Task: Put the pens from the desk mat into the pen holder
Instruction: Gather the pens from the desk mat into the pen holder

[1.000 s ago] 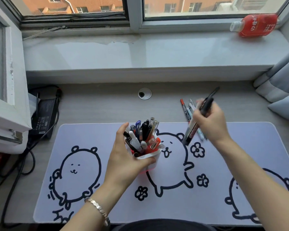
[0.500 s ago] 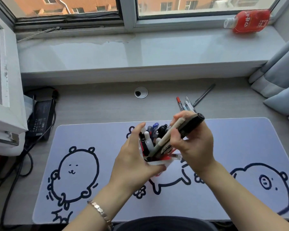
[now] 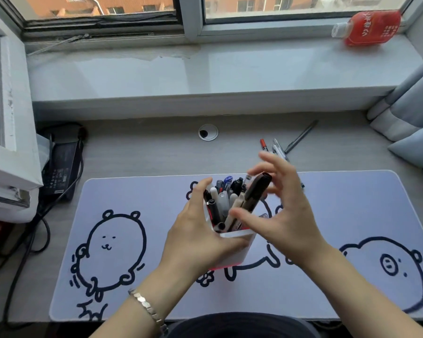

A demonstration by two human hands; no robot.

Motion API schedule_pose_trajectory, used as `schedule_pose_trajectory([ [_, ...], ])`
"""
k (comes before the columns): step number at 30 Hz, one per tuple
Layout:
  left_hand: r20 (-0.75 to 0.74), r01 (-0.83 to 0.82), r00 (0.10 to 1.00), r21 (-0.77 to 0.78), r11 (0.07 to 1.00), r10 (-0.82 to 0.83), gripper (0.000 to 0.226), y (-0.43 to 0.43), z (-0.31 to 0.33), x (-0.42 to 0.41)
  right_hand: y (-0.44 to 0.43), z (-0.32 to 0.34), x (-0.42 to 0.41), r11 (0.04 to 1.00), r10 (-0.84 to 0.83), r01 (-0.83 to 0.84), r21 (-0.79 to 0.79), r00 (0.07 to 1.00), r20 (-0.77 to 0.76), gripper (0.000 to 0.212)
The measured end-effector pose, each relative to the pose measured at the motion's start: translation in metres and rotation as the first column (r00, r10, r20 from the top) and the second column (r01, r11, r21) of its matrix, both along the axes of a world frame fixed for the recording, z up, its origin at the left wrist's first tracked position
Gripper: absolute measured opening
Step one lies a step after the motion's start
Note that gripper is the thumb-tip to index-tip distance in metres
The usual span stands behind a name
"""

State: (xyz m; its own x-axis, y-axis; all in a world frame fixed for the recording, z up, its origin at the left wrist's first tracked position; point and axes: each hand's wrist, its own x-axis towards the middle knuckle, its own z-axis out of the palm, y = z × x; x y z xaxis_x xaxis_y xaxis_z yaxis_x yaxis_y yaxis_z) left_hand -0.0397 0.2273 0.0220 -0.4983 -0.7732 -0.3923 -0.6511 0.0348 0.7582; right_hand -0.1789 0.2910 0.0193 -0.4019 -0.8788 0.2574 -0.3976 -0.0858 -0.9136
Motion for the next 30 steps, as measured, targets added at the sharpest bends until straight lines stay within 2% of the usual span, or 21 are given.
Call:
schedule_pose_trajectory([
  [2, 0.018, 0.021, 1.0, -0.017, 1.0, -0.021, 0.099, 0.0, 0.0, -0.002, -0.004, 0.005, -0.003, 0.998, -0.026, 0.02, -0.057, 0.993, -0.113, 0.054],
  [4, 0.02, 0.023, 1.0, -0.031, 0.999, -0.022, 0.097, 0.0, -0.001, -0.002, -0.009, 0.006, -0.004, 1.0, -0.013, 0.01, -0.011, 0.96, -0.278, 0.034],
  [5, 0.014, 0.019, 1.0, -0.029, 0.999, -0.018, 0.096, 0.0, -0.001, -0.001, -0.01, 0.003, -0.004, 1.0, 0.01, -0.002, 0.024, 0.943, -0.334, 0.032],
  [9, -0.024, -0.069, 0.997, 0.0, 0.998, 0.069, 0.09, -0.007, -0.004, 0.001, 0.002, -0.013, 0.015, 0.981, 0.186, -0.165, 0.105, 0.951, -0.246, 0.033],
  [11, -0.021, -0.042, 0.999, -0.018, 0.999, 0.042, 0.087, -0.01, -0.003, 0.0, 0.01, -0.02, 0.025, 0.97, 0.231, -0.178, 0.165, 0.884, -0.406, 0.042],
  [13, -0.01, -0.007, 1.0, -0.047, 0.999, 0.006, 0.088, -0.009, -0.002, -0.001, 0.009, -0.023, 0.026, 0.972, 0.211, -0.098, 0.215, 0.771, -0.601, 0.052],
  [15, -0.013, -0.004, 1.0, -0.061, 0.998, 0.003, 0.086, -0.008, -0.002, -0.002, 0.0, -0.021, 0.02, 0.971, 0.169, -0.005, 0.237, 0.716, -0.677, 0.053],
  [18, -0.019, -0.033, 0.999, -0.053, 0.998, 0.032, 0.085, -0.01, -0.006, -0.004, -0.005, -0.02, 0.019, 0.962, 0.204, -0.033, 0.272, 0.75, -0.63, 0.054],
  [19, -0.021, -0.045, 0.999, -0.039, 0.998, 0.044, 0.086, -0.011, -0.008, -0.005, -0.004, -0.02, 0.019, 0.956, 0.239, -0.095, 0.276, 0.799, -0.551, 0.052],
  [21, -0.034, -0.075, 0.997, -0.008, 0.997, 0.074, 0.092, -0.015, -0.012, -0.007, -0.003, -0.015, 0.011, 0.945, 0.285, -0.222, 0.241, 0.92, -0.268, 0.045],
  [22, -0.043, -0.083, 0.996, 0.001, 0.997, 0.083, 0.095, -0.016, -0.014, -0.007, -0.005, -0.012, 0.002, 0.968, 0.213, -0.182, 0.17, 0.96, -0.182, 0.04],
  [24, -0.048, -0.085, 0.995, -0.001, 0.996, 0.085, 0.098, -0.018, -0.017, -0.007, -0.019, -0.018, -0.027, 0.992, -0.09, 0.105, 0.074, 0.979, -0.182, 0.027],
  [25, -0.048, -0.08, 0.996, -0.008, 0.997, 0.08, 0.098, -0.019, -0.018, -0.008, -0.029, -0.026, -0.046, 0.958, -0.224, 0.256, 0.133, 0.951, -0.214, 0.022],
  [26, -0.046, -0.074, 0.996, -0.018, 0.997, 0.073, 0.098, -0.019, -0.019, -0.008, -0.038, -0.034, -0.064, 0.896, -0.267, 0.34, 0.284, 0.926, -0.268, 0.021],
  [28, -0.049, -0.068, 0.997, -0.036, 0.997, 0.066, 0.098, -0.019, -0.021, -0.008, -0.053, -0.059, -0.091, 0.663, -0.166, 0.385, 0.642, 0.912, -0.375, 0.023],
  [29, -0.053, -0.068, 0.996, -0.04, 0.997, 0.066, 0.098, -0.02, -0.021, -0.007, -0.057, -0.07, -0.097, 0.541, -0.081, 0.394, 0.743, 0.904, -0.419, 0.024],
  [30, -0.059, -0.072, 0.996, -0.042, 0.997, 0.069, 0.099, -0.02, -0.02, -0.007, -0.059, -0.08, -0.1, 0.458, -0.006, 0.409, 0.789, 0.889, -0.457, 0.025],
])
